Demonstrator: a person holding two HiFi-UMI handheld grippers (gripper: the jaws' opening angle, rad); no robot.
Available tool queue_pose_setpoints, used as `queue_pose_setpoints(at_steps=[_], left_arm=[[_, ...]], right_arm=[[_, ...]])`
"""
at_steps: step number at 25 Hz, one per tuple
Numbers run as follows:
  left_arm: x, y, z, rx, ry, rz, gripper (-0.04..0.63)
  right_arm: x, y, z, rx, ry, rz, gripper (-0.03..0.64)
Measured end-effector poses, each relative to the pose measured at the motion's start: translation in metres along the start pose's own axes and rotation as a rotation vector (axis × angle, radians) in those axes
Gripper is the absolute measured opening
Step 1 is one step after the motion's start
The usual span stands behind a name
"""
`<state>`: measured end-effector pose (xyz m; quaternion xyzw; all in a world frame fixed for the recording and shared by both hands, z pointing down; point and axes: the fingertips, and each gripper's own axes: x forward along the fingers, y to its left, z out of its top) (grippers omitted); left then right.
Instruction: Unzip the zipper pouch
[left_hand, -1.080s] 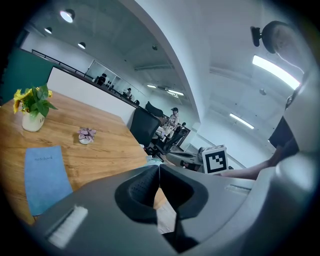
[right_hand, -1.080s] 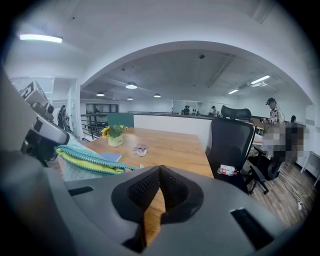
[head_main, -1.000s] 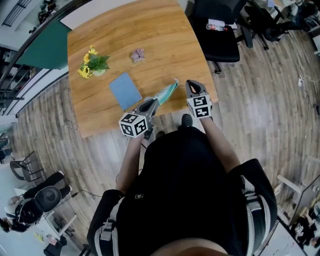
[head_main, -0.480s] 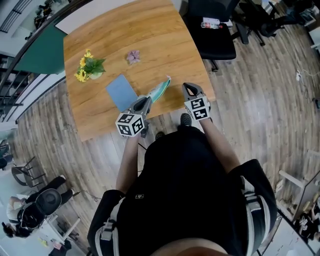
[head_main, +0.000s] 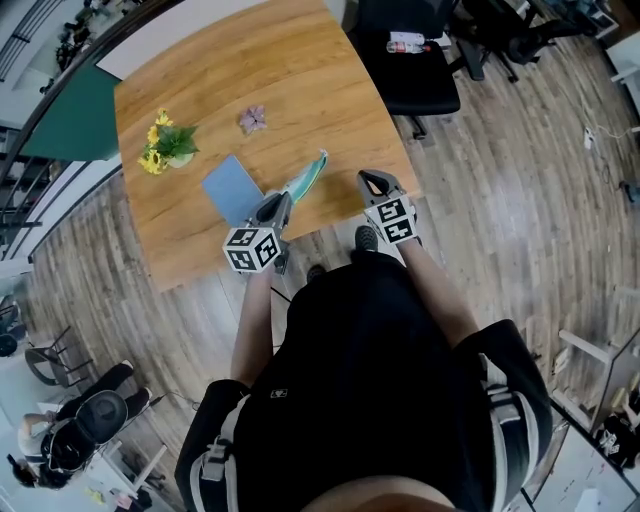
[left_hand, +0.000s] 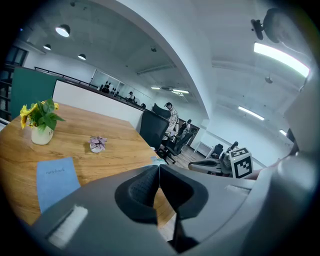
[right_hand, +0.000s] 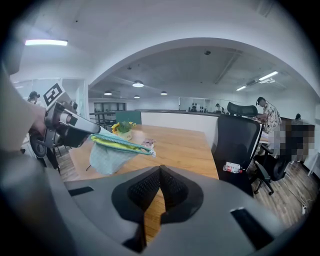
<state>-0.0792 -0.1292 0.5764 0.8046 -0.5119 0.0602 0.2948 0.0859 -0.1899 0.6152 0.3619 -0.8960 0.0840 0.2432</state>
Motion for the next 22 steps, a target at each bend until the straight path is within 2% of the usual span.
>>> queue_pose_setpoints(at_steps=[9,22], left_arm=[[0.012,-0.006,0.003,-0.004,-0.004,-0.010,0.009],[0.024,-0.025,0.008,-0.004,-0.016,-0.023,0.009]], right_arm=[[-0.009,-0.006,-0.005,-0.009,0.028,0.008,0.002],[-0.012,-0.020,-0.004,-0.020,0.001,0.020,0.002]])
